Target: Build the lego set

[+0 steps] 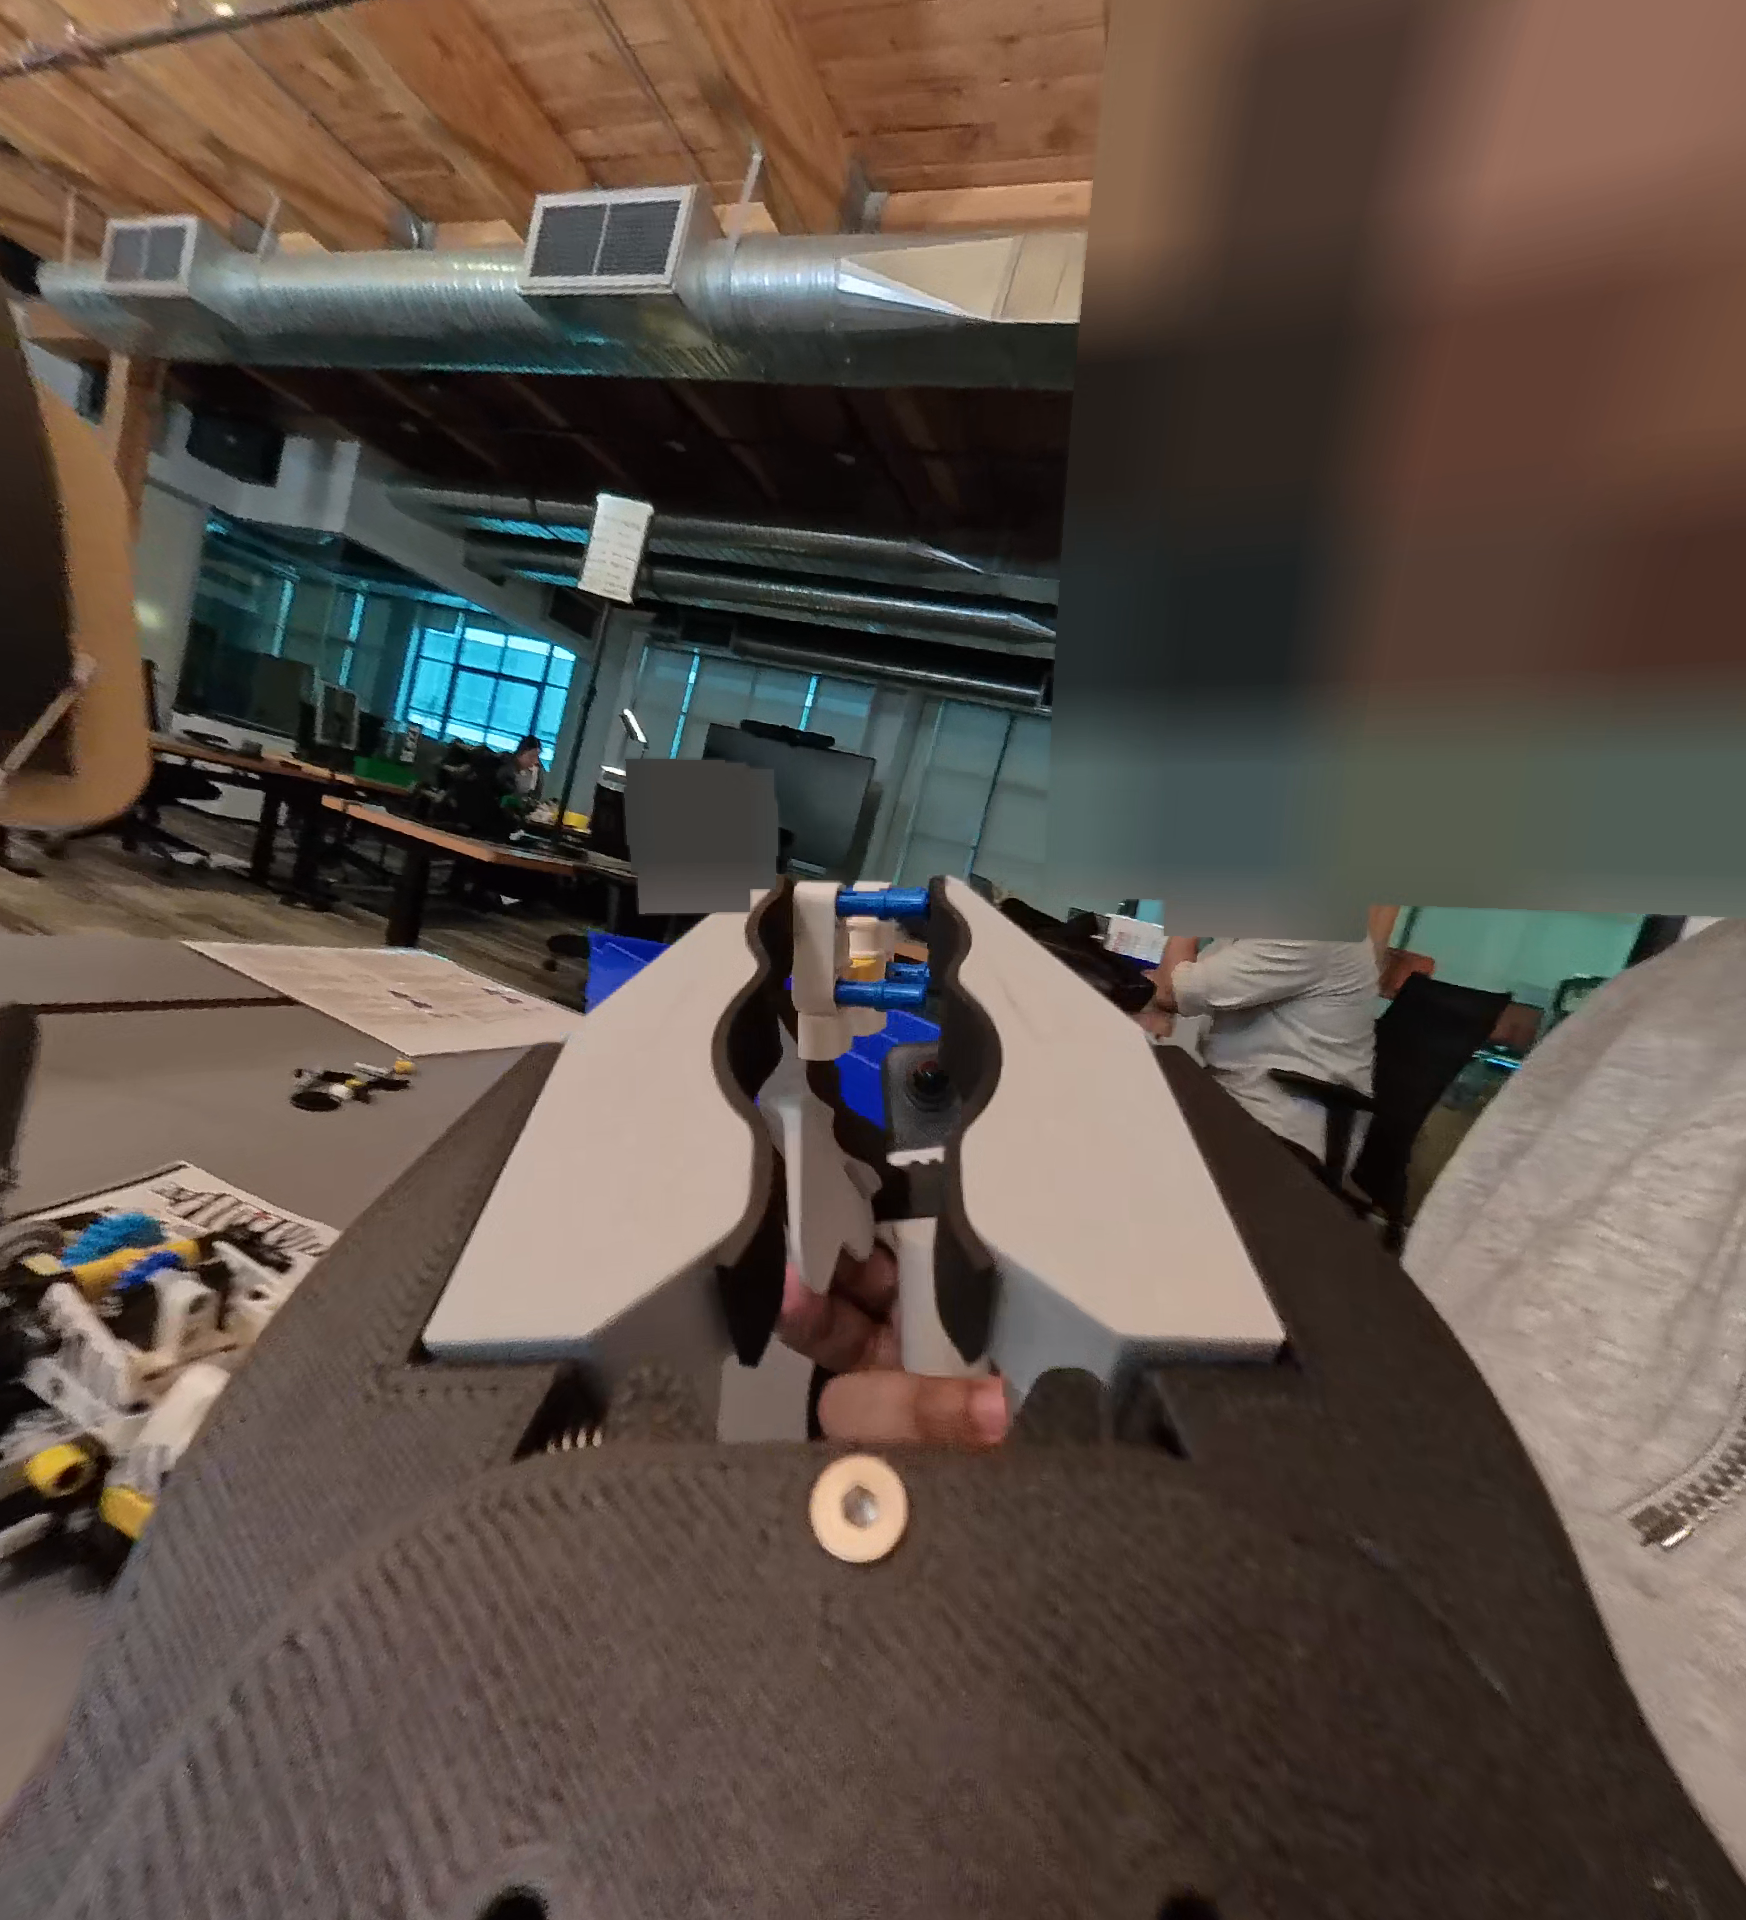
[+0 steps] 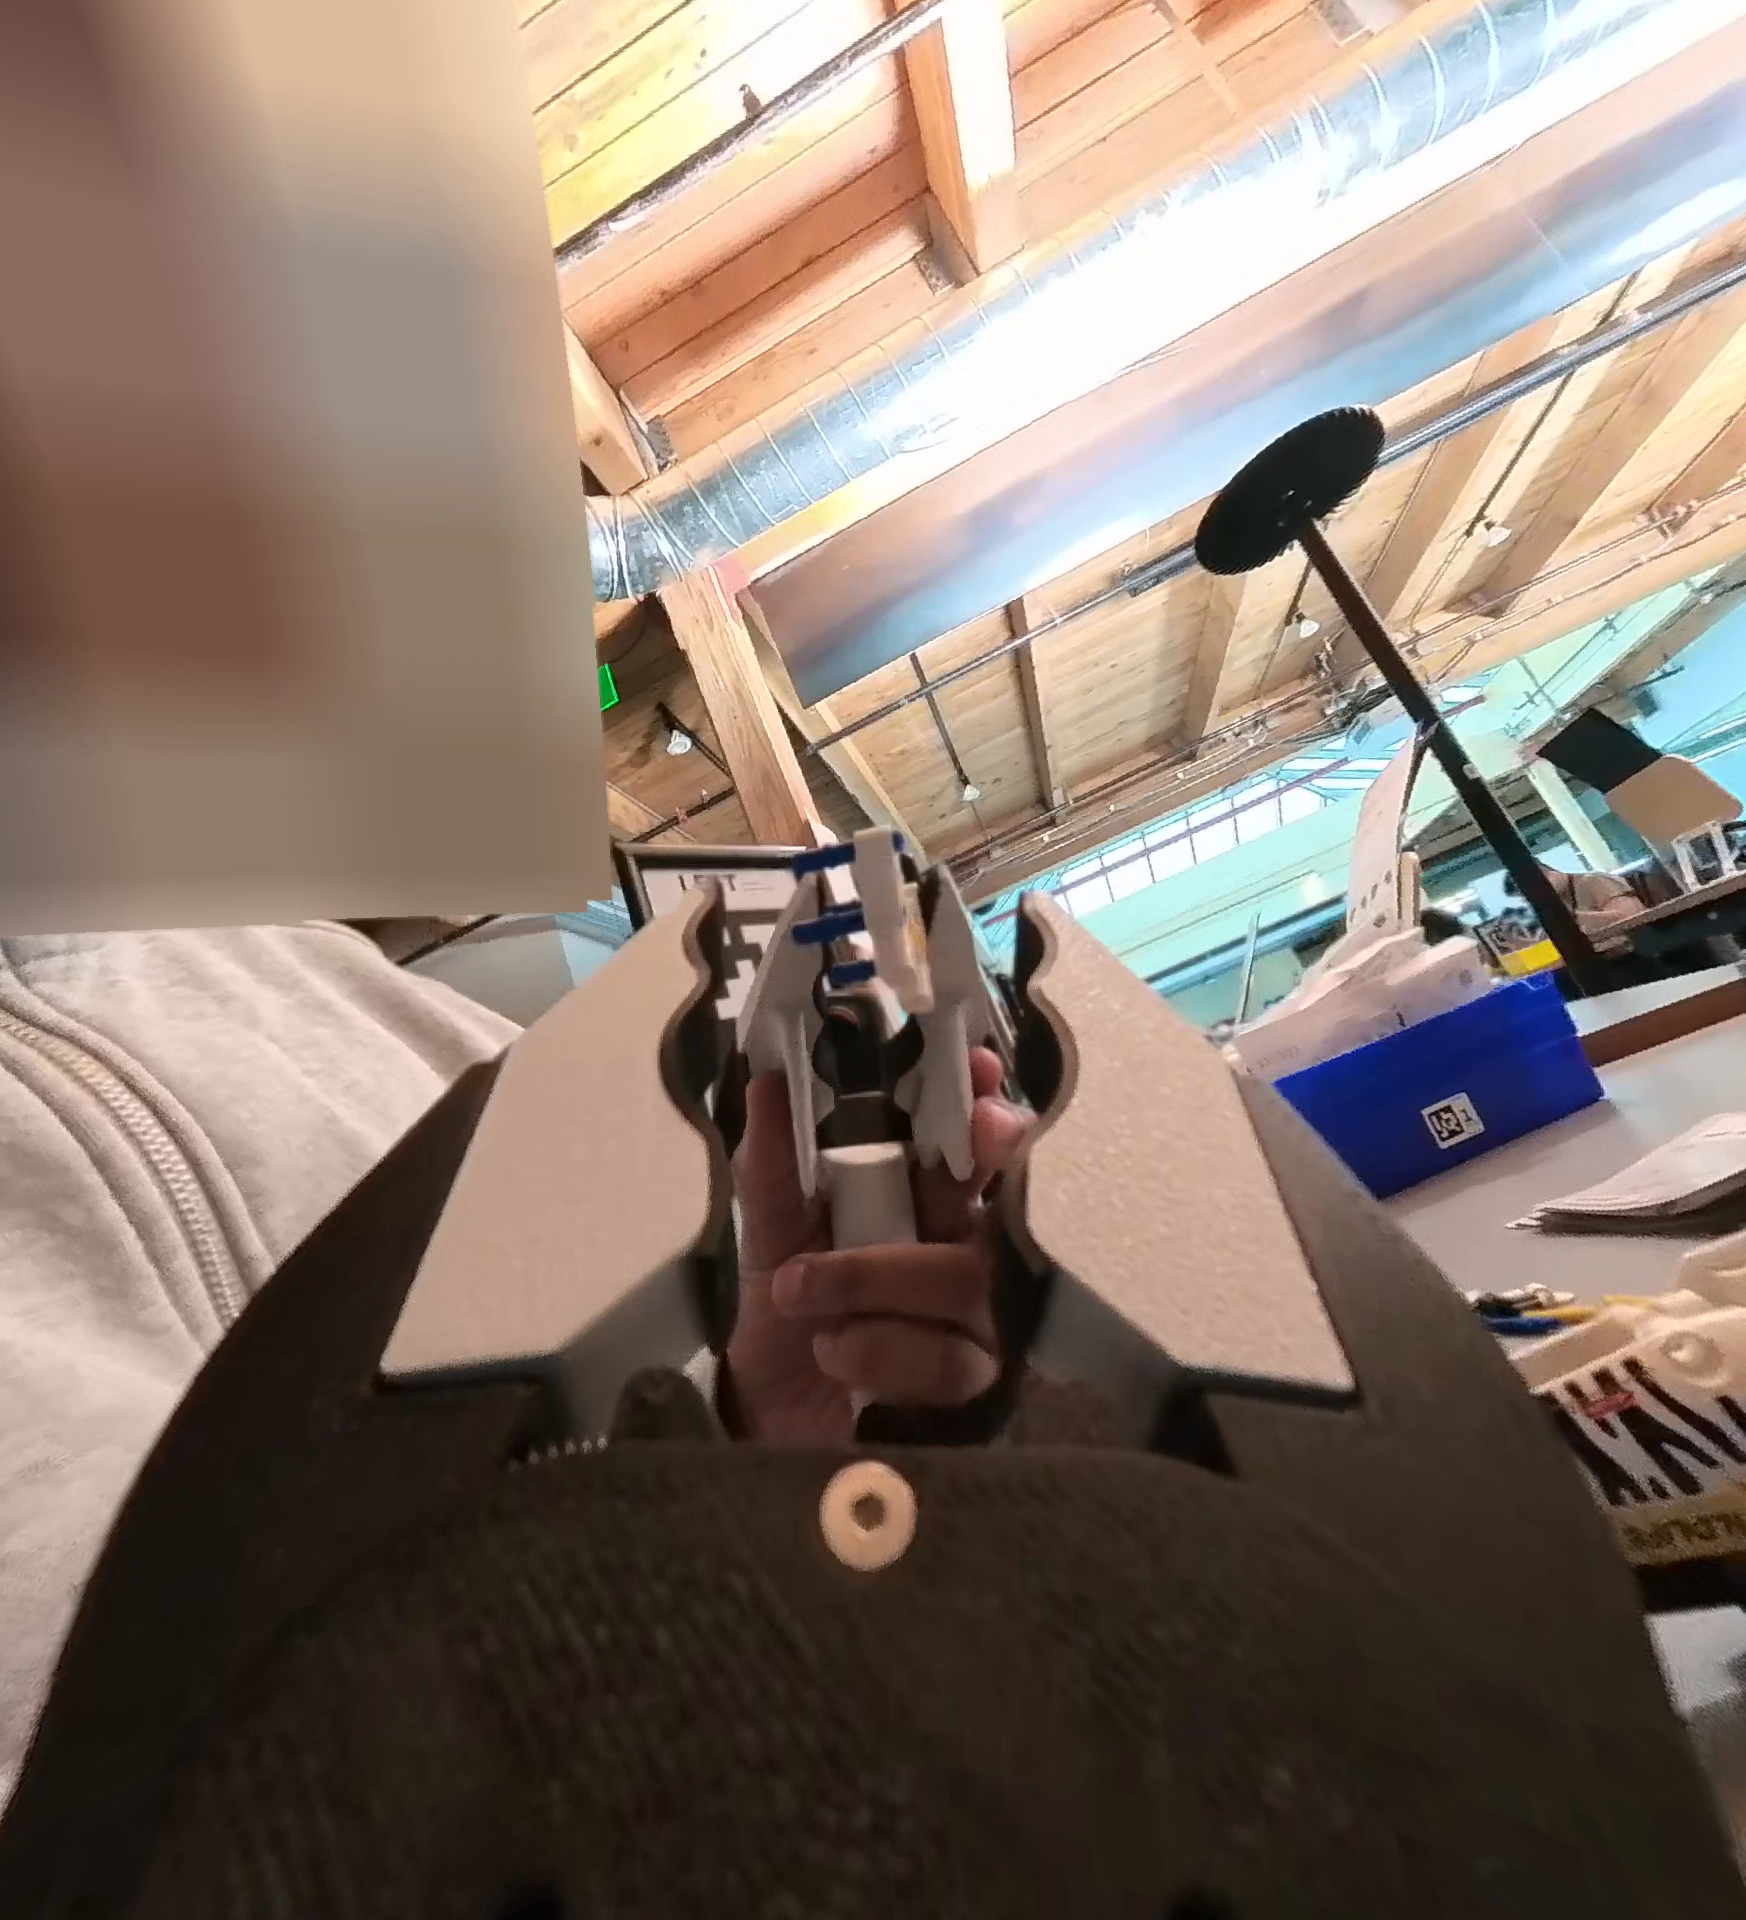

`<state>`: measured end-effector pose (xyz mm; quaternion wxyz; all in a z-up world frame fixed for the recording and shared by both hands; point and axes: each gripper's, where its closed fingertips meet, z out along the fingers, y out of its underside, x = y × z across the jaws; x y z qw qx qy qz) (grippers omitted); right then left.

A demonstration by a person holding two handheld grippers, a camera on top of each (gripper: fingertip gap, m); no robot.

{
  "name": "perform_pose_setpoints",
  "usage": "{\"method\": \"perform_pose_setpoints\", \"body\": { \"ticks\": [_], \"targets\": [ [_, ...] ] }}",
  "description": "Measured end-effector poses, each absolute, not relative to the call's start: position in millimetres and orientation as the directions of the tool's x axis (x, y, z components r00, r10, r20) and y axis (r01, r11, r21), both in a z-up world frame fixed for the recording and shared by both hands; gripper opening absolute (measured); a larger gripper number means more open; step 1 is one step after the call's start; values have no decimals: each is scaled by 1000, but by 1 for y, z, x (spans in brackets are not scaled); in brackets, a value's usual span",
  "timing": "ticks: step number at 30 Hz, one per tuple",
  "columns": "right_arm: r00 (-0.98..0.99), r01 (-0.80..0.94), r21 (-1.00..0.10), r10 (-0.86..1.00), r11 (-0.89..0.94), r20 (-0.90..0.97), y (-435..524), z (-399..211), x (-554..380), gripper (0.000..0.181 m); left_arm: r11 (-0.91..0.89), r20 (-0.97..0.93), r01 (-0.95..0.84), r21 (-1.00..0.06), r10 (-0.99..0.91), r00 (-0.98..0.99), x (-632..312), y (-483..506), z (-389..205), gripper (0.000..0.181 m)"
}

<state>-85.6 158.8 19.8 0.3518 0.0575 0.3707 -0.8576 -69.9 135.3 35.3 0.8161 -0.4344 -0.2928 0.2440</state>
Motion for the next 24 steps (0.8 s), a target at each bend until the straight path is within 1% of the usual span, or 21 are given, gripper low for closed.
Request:
{"method": "perform_pose_setpoints", "body": {
  "ticks": [3, 6, 9, 12, 16, 20, 24],
  "targets": [
    [-757, 642, -585, -534, -496, -378, 155, 17, -86, 58, 493, 276, -150, -857, 686, 674, -71, 121, 37, 23],
    [-804, 584, -638, -465, -501, -370, 152, 12, -85, 58, 499, 318, -110, -860, 691, 649, -75, 118, 31, 23],
    [-839, 539, -662, -396, -521, -373, 156, 11, -92, 64, 474, 311, -99, -875, 708, 634, -76, 124, 28, 23],
    [-858, 510, -676, -368, -533, -357, 165, 14, -95, 62, 468, 315, -88, -879, 710, 630, -77, 133, 31, 23],
    [-903, 427, -726, -293, -539, -314, 169, 13, -95, 59, 464, 310, -78, -882, 697, 646, -71, 151, 31, 23],
    [-910, 411, -742, -283, -529, -302, 168, 11, -91, 59, 433, 287, -83, -897, 717, 635, -64, 155, 28, 23],
    [-900, 432, -734, -300, -524, -316, 165, 9, -91, 60, 447, 304, -80, -891, 718, 627, -64, 147, 30, 23]
  ]
}}
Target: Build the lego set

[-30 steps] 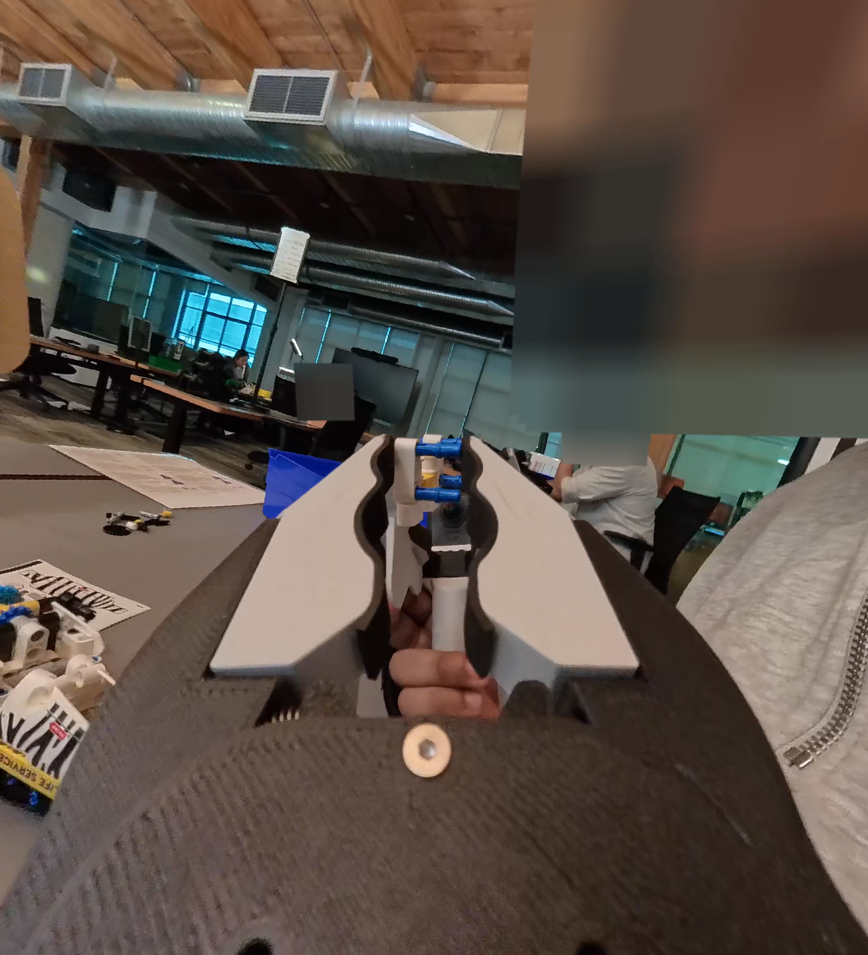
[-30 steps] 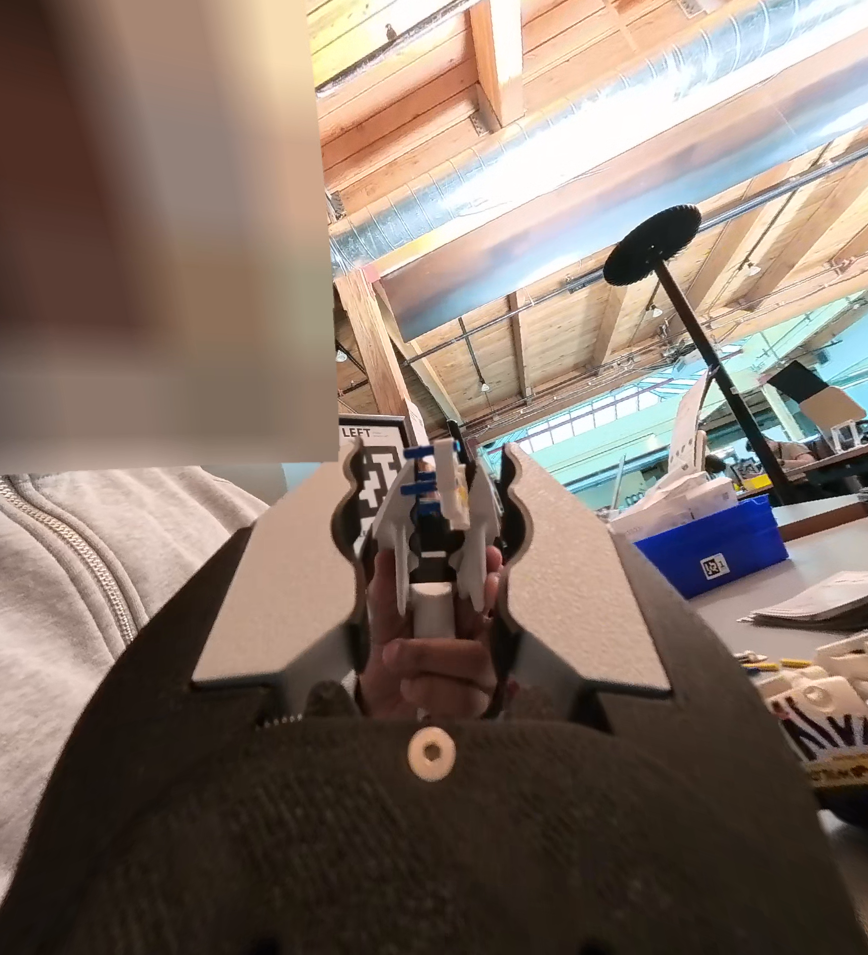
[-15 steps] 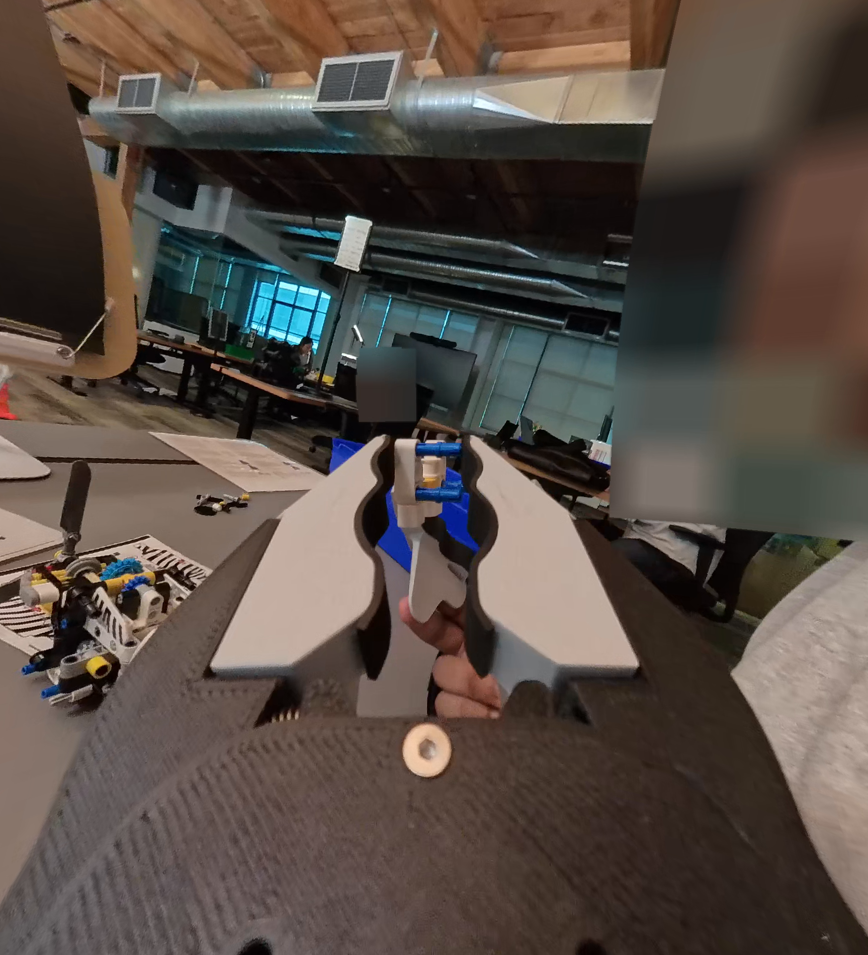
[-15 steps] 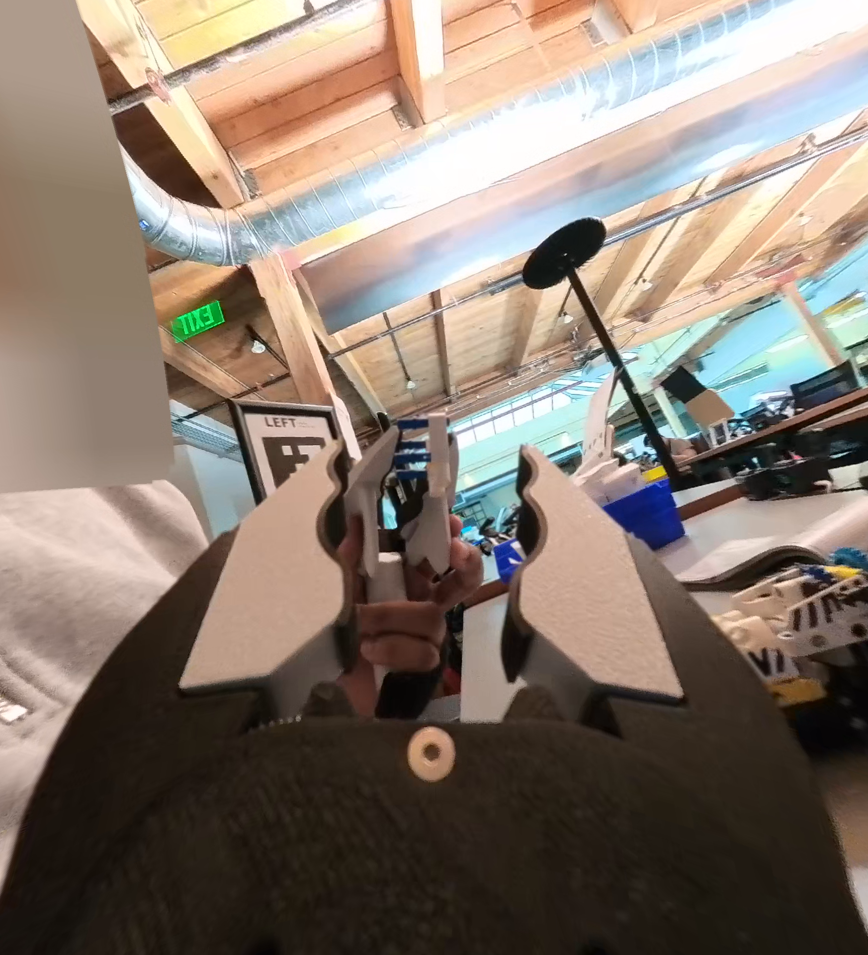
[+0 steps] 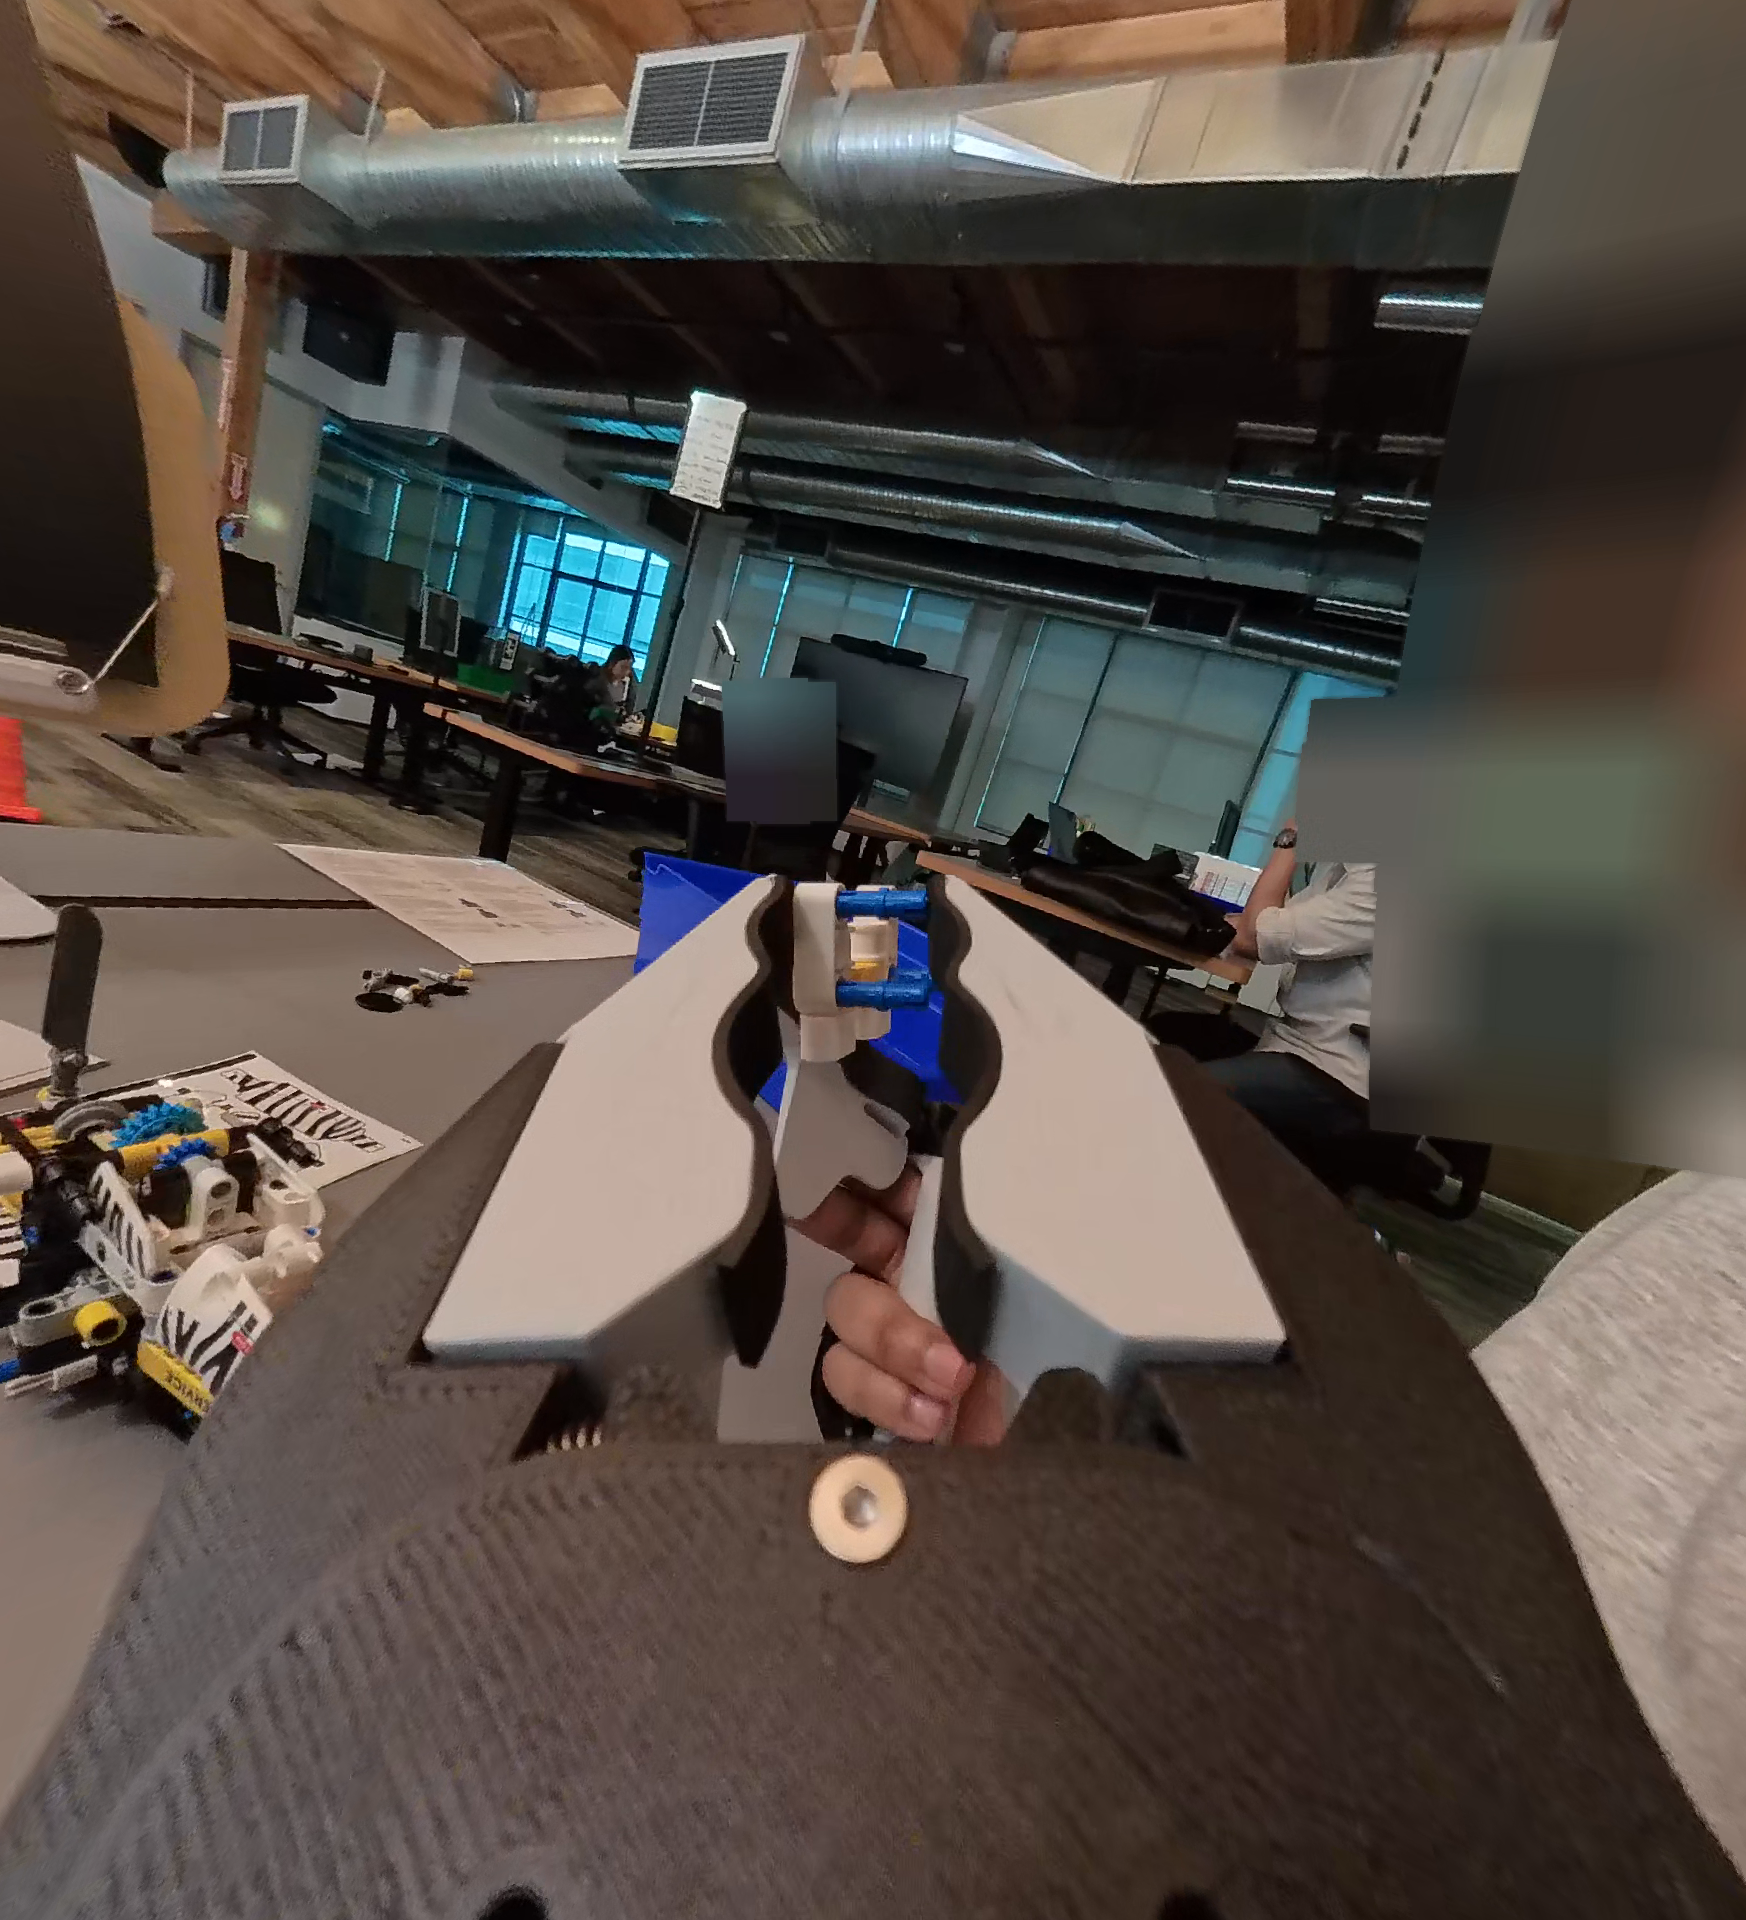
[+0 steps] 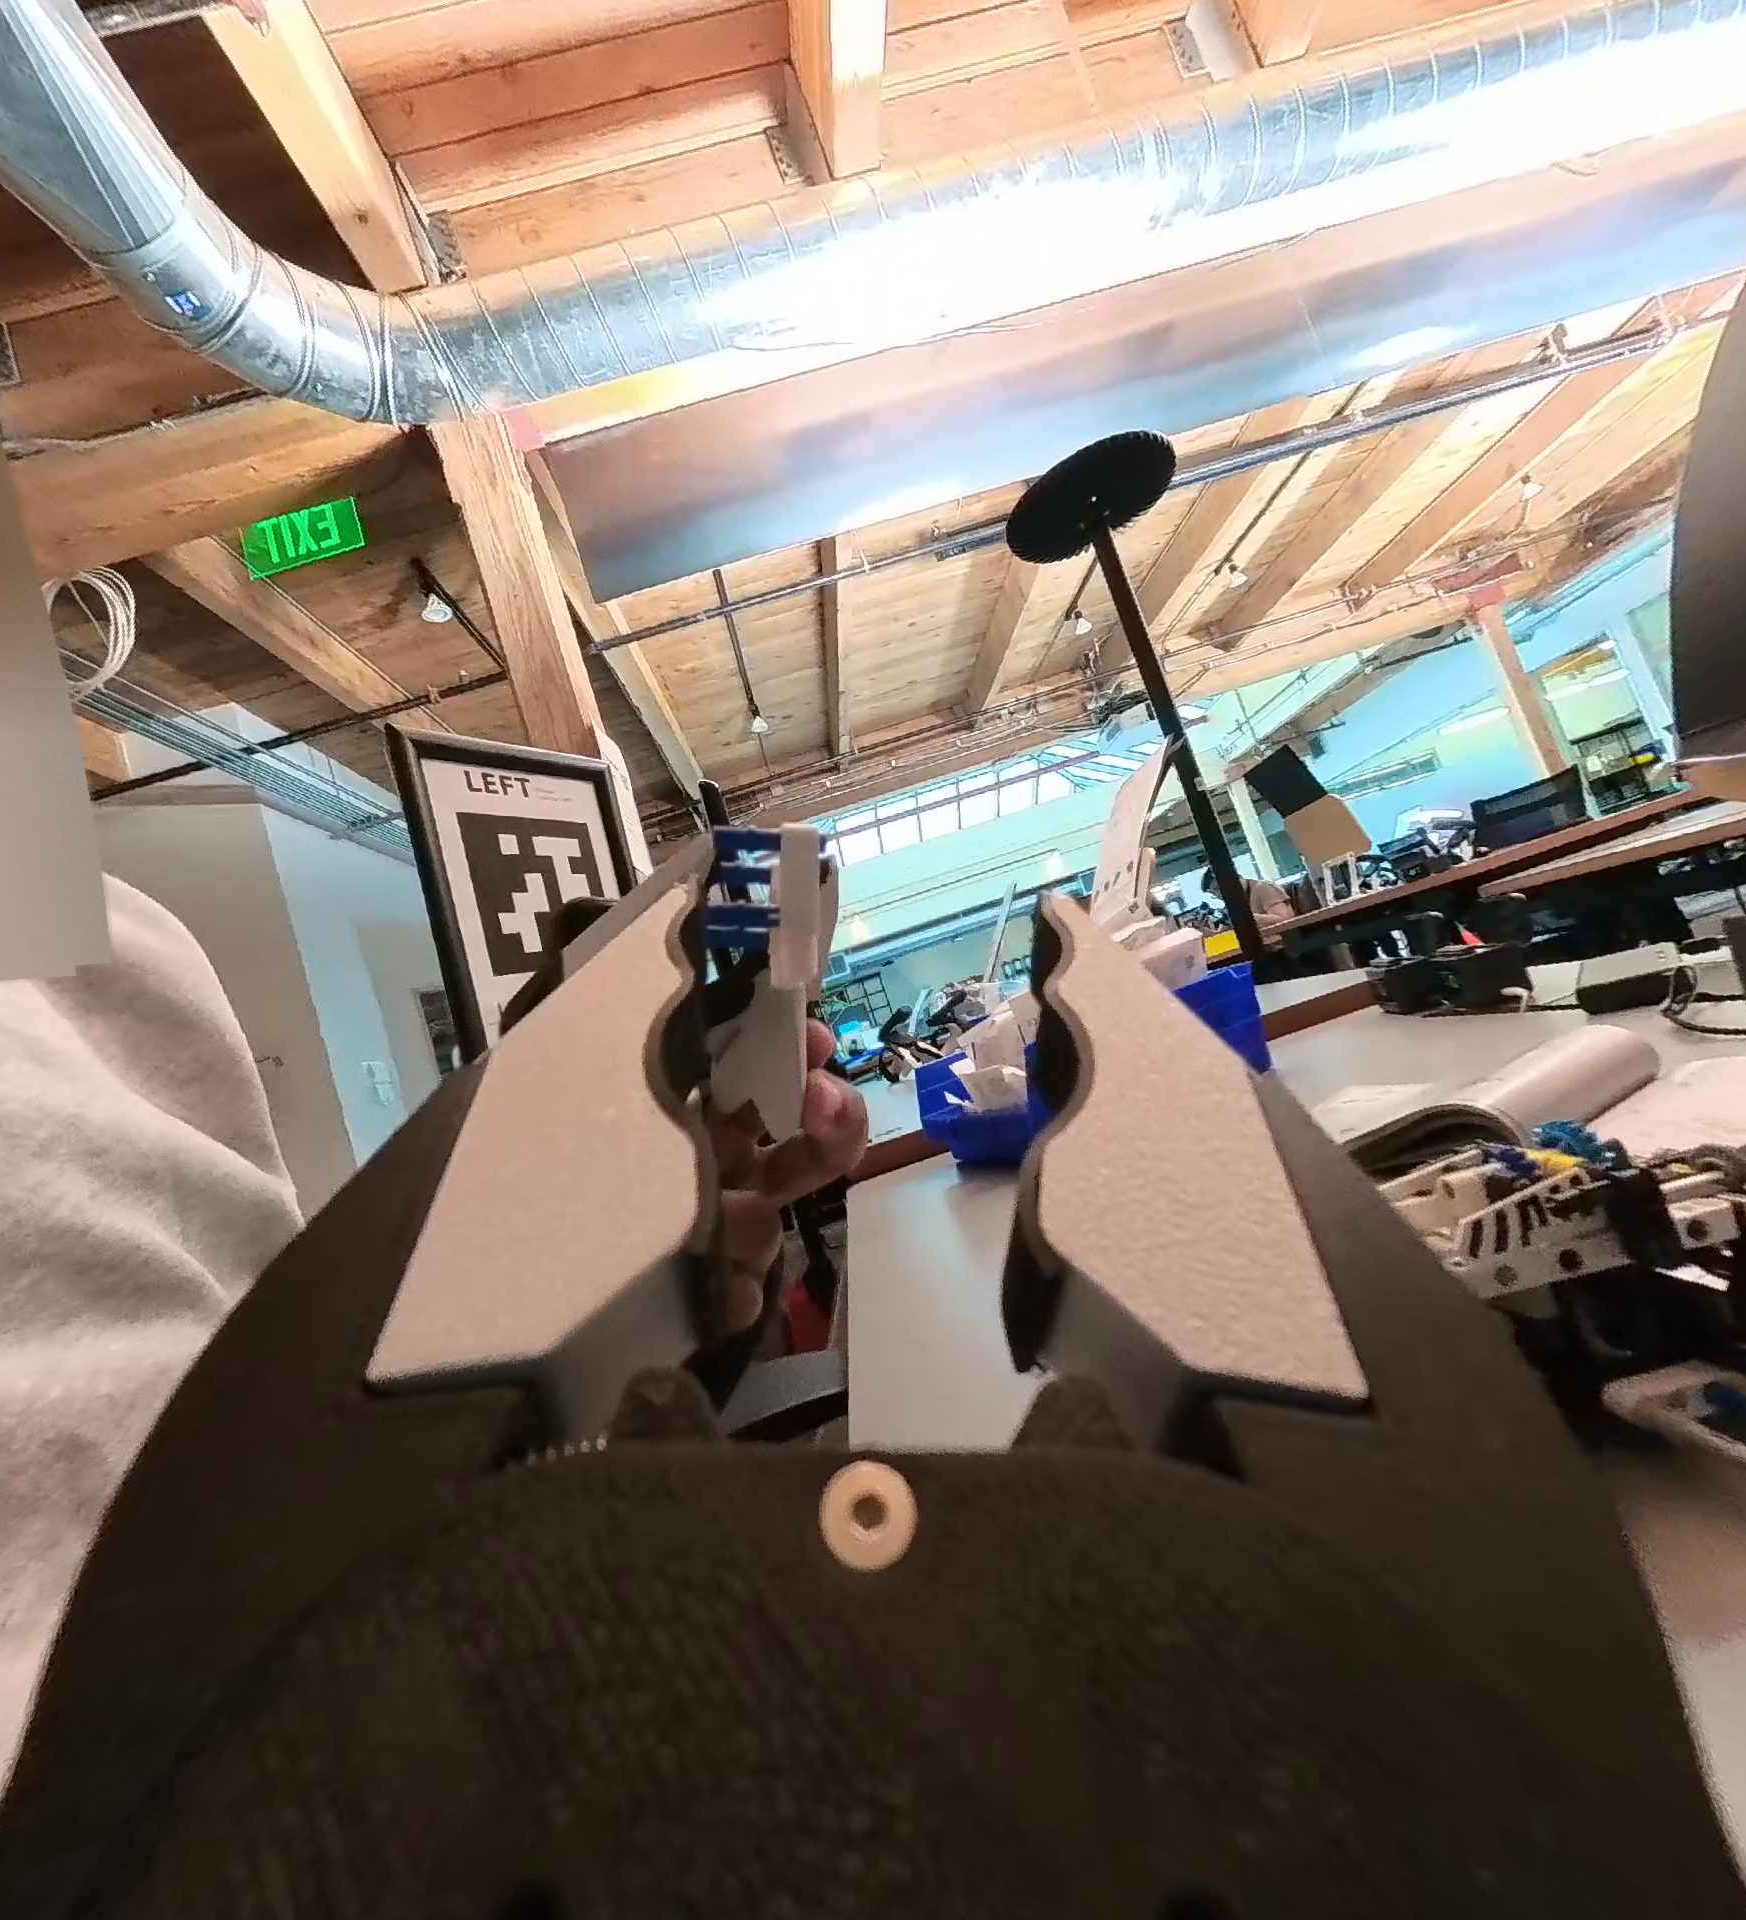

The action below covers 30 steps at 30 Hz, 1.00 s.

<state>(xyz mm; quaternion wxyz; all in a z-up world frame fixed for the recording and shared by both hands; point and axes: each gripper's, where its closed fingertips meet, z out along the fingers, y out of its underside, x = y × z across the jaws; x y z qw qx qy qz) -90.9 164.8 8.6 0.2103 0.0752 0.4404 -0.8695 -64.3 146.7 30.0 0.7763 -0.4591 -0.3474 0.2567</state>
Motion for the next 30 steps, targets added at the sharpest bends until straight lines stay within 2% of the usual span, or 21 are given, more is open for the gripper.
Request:
{"method": "perform_pose_setpoints", "body": {
  "ticks": [20, 30],
  "targets": [
    [-880, 455, -723, -383, -519, -280, 167, 15, -81, 64, 462, 311, -58, -885, 678, 666, -69, 161, 27, 23],
    [-863, 475, -727, -425, -495, -274, 165, 13, -78, 48, 474, 324, -31, -880, 647, 690, -73, 171, 23, 23]
  ]
}}
